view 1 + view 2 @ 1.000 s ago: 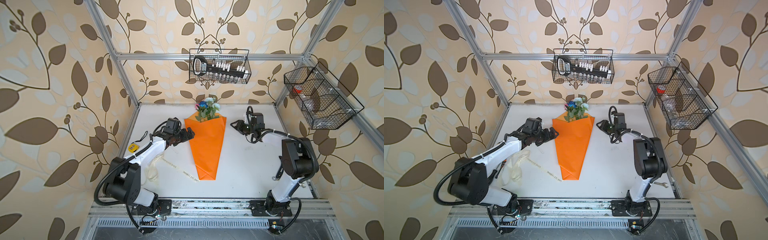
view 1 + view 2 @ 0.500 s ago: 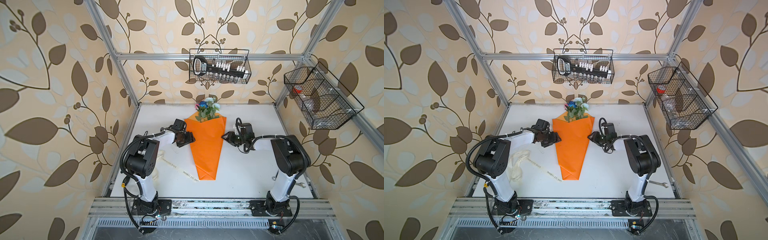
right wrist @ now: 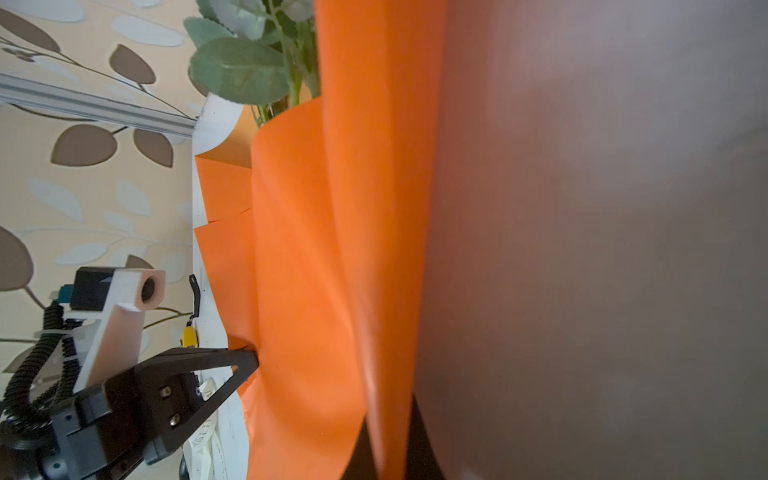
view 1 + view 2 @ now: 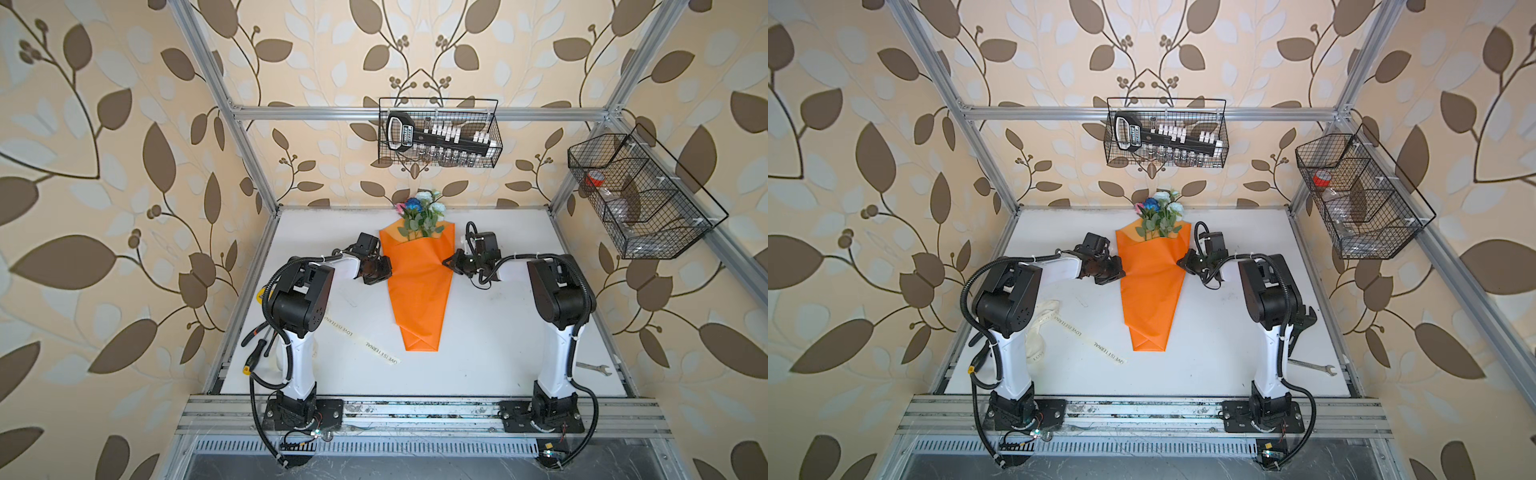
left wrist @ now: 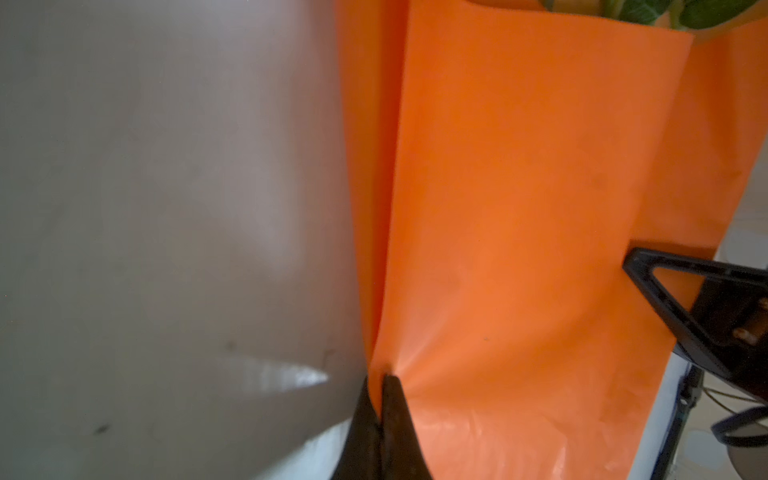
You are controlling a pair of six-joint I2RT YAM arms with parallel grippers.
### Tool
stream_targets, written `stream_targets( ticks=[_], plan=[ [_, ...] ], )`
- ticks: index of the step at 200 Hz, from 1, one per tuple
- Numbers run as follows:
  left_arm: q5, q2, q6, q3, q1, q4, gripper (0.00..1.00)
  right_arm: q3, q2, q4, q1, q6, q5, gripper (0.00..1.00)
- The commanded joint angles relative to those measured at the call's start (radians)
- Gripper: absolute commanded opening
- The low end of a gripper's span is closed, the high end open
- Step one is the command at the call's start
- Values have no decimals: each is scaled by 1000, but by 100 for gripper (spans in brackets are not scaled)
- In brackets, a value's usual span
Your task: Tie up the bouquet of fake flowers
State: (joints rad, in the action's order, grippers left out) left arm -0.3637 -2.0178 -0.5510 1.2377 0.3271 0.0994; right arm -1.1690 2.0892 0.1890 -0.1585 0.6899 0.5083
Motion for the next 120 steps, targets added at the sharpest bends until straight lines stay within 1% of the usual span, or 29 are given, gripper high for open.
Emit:
stream_targets(
  ticks=[1,25,45,81,100,120],
  plan=[
    [19,-31,0,56,17,0,0,11,-10,-64,75,-56,-50,0],
    [5,-81,-13,113,79,1,0,72,-55,-66,143,-75,-55,0],
    [-1,-124,-49,159,149,-20,0,136,-113,-78,226,-93,-62,0],
    [-6,-209,-162,243,258,-93,0,234,-229,-123,401,-140,-147,0],
    [-40,-256,-241,283,297,-165,0,223,-243,-156,458,-171,-178,0],
    [-55,-304,-290,342,322,-205,0,187,-236,-197,467,-199,-246,0]
  ],
)
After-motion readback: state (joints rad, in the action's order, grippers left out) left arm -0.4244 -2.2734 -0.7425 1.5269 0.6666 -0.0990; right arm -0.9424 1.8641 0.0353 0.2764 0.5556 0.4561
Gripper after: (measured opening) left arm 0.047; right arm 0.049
